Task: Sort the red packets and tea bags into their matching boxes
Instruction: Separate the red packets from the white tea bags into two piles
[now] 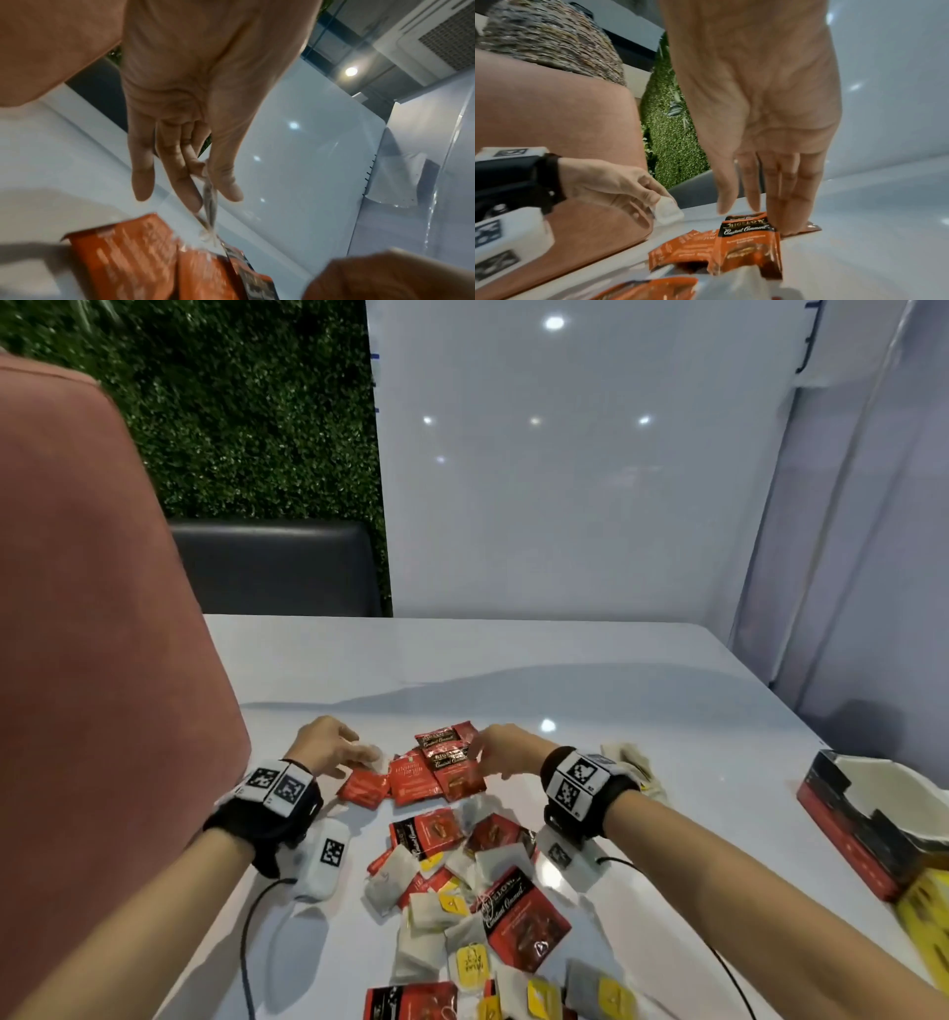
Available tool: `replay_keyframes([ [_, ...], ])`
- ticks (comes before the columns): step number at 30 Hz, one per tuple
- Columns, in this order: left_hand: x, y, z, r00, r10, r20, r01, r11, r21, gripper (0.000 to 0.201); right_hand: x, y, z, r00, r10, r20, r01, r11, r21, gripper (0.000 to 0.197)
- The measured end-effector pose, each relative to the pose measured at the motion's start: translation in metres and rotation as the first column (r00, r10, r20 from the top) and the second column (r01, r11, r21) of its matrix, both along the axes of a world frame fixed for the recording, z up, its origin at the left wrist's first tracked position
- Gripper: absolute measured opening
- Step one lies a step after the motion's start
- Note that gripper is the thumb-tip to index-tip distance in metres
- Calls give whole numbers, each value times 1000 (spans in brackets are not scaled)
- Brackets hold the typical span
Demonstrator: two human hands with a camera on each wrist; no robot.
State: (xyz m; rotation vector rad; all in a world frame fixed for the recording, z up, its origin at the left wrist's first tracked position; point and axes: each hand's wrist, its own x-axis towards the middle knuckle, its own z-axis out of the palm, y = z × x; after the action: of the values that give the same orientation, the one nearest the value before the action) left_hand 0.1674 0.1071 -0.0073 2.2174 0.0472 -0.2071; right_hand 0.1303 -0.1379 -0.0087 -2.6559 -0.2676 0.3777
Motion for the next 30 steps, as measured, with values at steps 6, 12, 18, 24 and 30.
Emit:
replay_keyframes([
  [6, -46, 17, 19, 995, -104, 9, 104, 982, -158, 23, -27, 5, -19, 976, 216, 7, -212, 962, -173, 36],
  [12, -104, -1, -10, 893, -426, -147, 450, 866, 220, 13, -33, 15, -28, 975, 144, 168, -104, 969, -224, 22],
  [18, -112, -15, -30, 904, -414, -105, 417, 800, 432, 26, -49, -4, -1, 974, 51, 223, -30, 995, -94, 28],
  [24, -123, -14, -23, 914, -405, -1, 363, 818, 446, 24, -89, -12, -1, 990, 102, 99, -96, 993, -61, 33],
  [30, -130, -3, -26, 865, -475, -162, 500, 790, 355, 34, -99, -18, 1, 991, 83, 103, -82, 997, -11, 12],
])
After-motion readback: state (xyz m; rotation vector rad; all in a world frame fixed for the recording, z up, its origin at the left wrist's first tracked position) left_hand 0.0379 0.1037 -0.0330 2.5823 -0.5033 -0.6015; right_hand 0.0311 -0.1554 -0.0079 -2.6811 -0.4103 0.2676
